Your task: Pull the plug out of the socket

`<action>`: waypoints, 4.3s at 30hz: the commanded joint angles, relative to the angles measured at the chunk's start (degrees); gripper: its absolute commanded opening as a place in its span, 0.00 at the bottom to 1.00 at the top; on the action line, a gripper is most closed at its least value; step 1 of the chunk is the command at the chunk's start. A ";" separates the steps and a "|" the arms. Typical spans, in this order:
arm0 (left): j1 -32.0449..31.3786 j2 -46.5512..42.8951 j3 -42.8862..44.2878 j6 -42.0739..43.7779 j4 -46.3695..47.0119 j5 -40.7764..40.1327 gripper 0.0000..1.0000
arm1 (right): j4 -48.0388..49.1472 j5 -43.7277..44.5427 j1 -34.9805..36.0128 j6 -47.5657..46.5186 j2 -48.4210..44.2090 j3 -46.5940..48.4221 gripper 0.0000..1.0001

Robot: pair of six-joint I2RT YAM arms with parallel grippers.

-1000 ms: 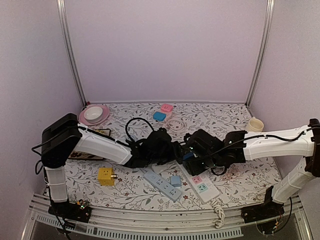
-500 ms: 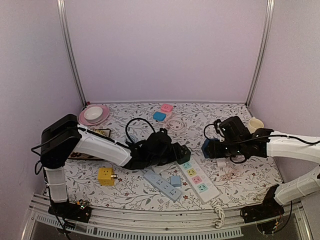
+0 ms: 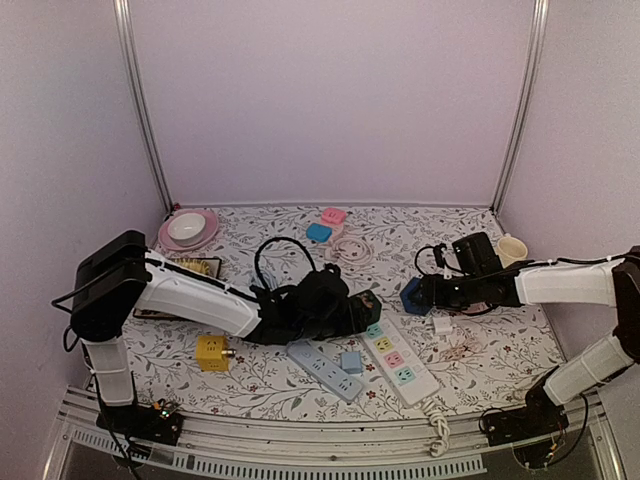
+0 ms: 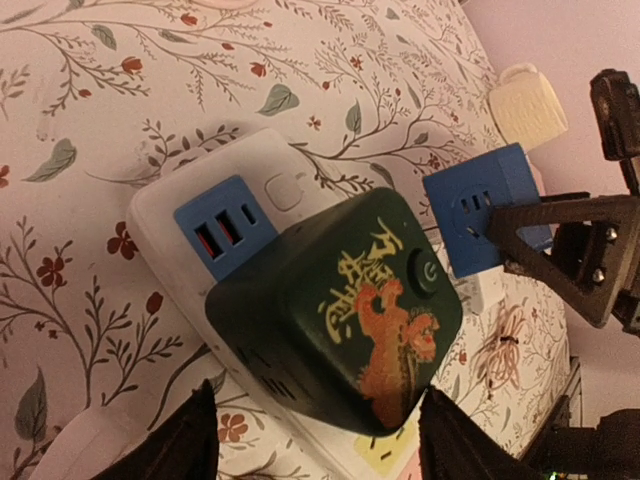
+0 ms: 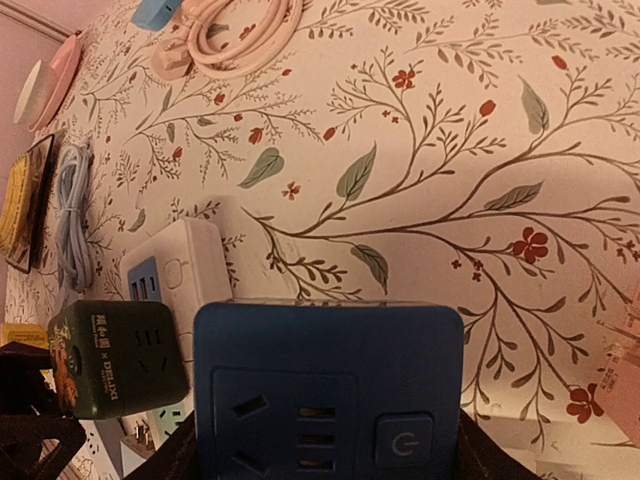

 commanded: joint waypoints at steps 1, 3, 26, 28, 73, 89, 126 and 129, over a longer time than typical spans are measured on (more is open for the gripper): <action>-0.56 -1.74 -1.35 1.37 -4.86 -1.14 0.69 | 6.55 -5.79 -1.48 0.73 4.42 1.51 0.38; -0.67 -2.09 -1.47 1.36 -4.86 -1.26 0.69 | 7.43 -6.19 -1.90 1.06 5.12 1.01 0.42; -0.81 -3.05 -2.76 0.29 -4.72 -2.63 0.68 | -4.60 4.99 -5.88 -3.44 -6.92 -3.71 0.87; -0.83 -3.13 -2.77 0.16 -4.85 -2.88 0.68 | -6.09 5.37 -5.86 -4.26 -8.25 -3.46 0.87; -0.37 -10.20 -11.38 -5.73 -4.46 -9.51 0.69 | -16.19 25.41 26.62 -4.72 23.56 27.84 0.60; -0.22 -6.46 -9.04 -0.47 1.37 -3.66 0.69 | -16.77 25.58 26.69 -4.91 18.79 29.97 0.38; 1.66 4.43 -8.66 -7.28 5.43 2.77 0.70 | -11.19 24.25 28.71 -1.59 9.68 25.22 0.34; 1.95 5.00 -9.32 -7.98 6.21 3.41 0.70 | -9.05 24.34 28.70 -1.89 7.89 23.25 0.34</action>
